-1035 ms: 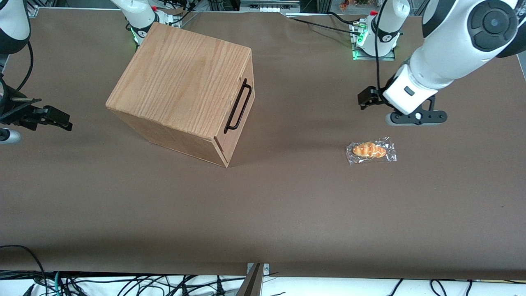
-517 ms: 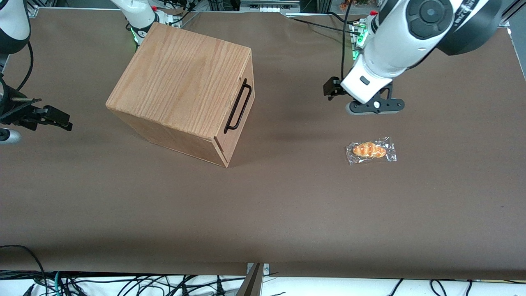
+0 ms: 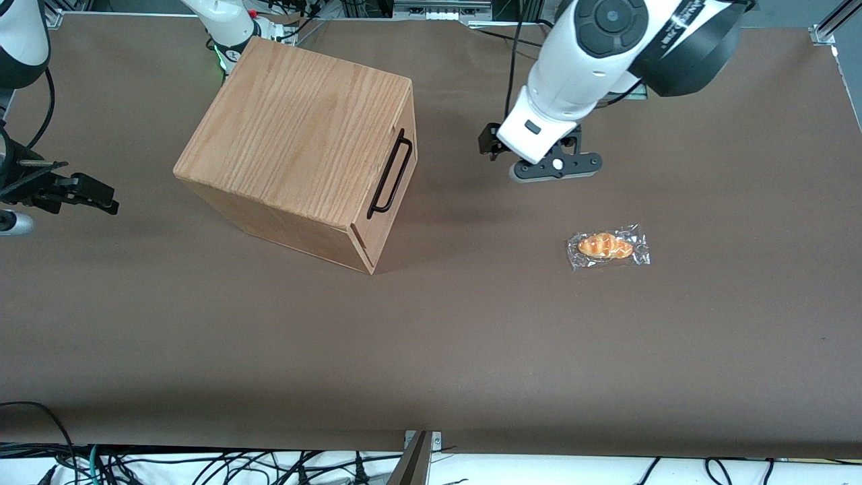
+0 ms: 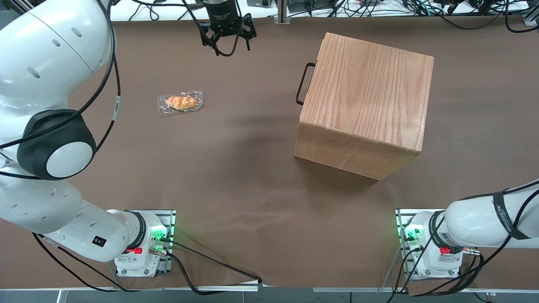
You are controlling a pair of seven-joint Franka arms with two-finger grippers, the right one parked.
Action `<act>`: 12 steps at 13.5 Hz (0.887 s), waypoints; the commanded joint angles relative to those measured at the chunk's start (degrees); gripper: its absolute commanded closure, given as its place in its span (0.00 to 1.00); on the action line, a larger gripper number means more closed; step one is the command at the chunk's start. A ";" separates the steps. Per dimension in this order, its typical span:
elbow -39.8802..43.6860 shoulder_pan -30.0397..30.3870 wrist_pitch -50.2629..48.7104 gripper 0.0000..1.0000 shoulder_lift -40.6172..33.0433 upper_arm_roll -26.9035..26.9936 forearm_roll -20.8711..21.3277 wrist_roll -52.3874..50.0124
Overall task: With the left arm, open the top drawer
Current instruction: 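Move the open left gripper toward the black drawer handle of the wooden box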
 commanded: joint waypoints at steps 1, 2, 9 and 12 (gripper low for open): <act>2.39 -1.98 1.17 0.00 2.03 0.48 -1.03 -1.84; 2.30 -2.51 2.57 0.00 2.30 0.48 -1.03 -1.94; 2.39 -7.25 11.02 0.00 7.05 0.48 -0.86 -6.07; 2.39 -7.70 13.73 0.00 8.27 0.48 -0.94 -6.16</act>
